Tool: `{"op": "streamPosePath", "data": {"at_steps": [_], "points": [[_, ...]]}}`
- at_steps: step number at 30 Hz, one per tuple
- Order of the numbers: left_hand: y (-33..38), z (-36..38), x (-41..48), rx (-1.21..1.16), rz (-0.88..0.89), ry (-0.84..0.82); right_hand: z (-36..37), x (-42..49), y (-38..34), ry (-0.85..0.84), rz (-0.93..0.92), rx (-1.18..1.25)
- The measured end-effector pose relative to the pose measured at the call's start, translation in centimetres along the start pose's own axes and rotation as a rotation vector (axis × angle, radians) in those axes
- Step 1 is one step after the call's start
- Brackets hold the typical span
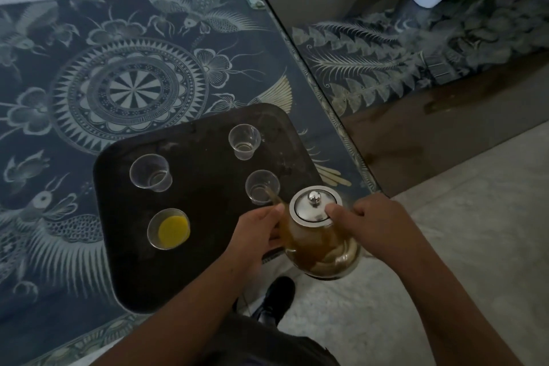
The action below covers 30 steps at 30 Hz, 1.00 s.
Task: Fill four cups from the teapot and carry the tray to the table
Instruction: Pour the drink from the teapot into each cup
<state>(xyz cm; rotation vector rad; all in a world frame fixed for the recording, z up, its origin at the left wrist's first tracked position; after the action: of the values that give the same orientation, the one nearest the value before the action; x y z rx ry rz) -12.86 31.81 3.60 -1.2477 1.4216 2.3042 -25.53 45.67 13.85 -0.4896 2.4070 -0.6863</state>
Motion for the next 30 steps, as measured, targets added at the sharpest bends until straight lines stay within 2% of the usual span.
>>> {"op": "streamPosePath", "data": {"at_steps": [12,30], "points": [[-0.5,-0.8,1.0,-0.035,-0.050,-0.116,0.5,0.6,-2.7,-0.011,0.131,-0.081],[-0.5,-1.1,2.1,-0.093,-0.072,-0.210,0.1,1.1,-5.0,-0.033,0.180,-0.145]]}}
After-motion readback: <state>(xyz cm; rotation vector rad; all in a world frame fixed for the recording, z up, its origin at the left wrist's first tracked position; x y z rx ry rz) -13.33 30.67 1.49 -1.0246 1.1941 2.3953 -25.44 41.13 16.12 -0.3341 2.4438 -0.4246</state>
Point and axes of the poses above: each hand's wrist, its own x-axis towards the middle knuckle, its own z-axis out of the palm, y = z × x, the point moved 1 cm from there along x, towards the middle knuckle, and after that the axes turned 13 degrees about x, right-handed, at the moved point
